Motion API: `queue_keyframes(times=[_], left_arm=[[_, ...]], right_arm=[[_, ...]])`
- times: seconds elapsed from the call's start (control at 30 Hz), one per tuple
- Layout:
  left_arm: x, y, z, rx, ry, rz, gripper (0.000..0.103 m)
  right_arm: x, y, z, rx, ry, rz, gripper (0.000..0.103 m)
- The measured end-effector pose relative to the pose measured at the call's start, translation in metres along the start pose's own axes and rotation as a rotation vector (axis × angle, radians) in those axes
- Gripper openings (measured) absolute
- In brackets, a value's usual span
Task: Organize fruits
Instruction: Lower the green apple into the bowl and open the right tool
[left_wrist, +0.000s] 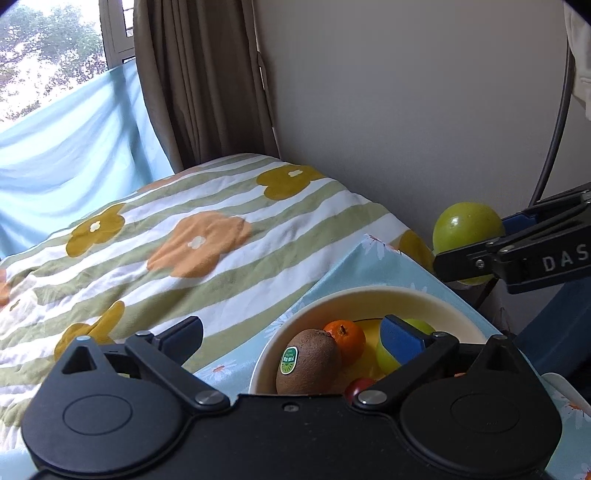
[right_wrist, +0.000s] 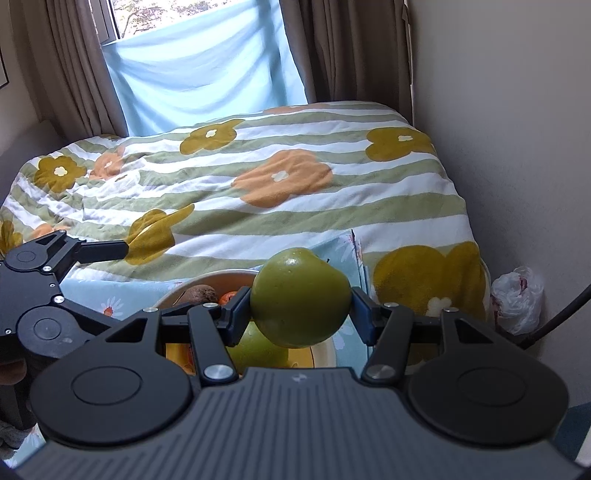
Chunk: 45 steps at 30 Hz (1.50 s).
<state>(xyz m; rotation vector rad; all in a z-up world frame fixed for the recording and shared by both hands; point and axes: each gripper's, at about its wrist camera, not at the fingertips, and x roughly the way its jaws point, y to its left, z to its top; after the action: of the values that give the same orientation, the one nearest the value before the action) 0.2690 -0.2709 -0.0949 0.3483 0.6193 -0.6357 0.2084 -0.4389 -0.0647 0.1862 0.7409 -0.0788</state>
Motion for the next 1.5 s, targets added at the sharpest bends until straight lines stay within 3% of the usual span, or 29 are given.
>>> queue_keyframes(times=[0.53,0.83,0.9,1.03,1.5], left_arm=[[-0.021,0.002,-0.013,-0.075,0.014,0.04,0.103],[-0.026,0.005,-0.016,-0.105,0.012,0.049,0.103],[-0.028,0.004,-0.016,-0.102,0.009,0.055,0.103],[-0.033,0.003,-0.018,-0.101,0.007,0.056,0.103],[-0.09,0.01,-0.021,-0.087,-0.038,0.119,0.103]], right_arm=[[0.064,0.012,0.007,-0.032,0.047,0.061,0.071],[0.075,0.019,0.001,-0.008,0.055,0.096,0.072],[0.071,0.019,0.0,-0.011,0.026,0.093,0.076],[0.063,0.022,0.002,-0.02,-0.003,0.08,0.1],[-0.002,0.046,0.007,-0.03,-0.045,0.063,0.101]])
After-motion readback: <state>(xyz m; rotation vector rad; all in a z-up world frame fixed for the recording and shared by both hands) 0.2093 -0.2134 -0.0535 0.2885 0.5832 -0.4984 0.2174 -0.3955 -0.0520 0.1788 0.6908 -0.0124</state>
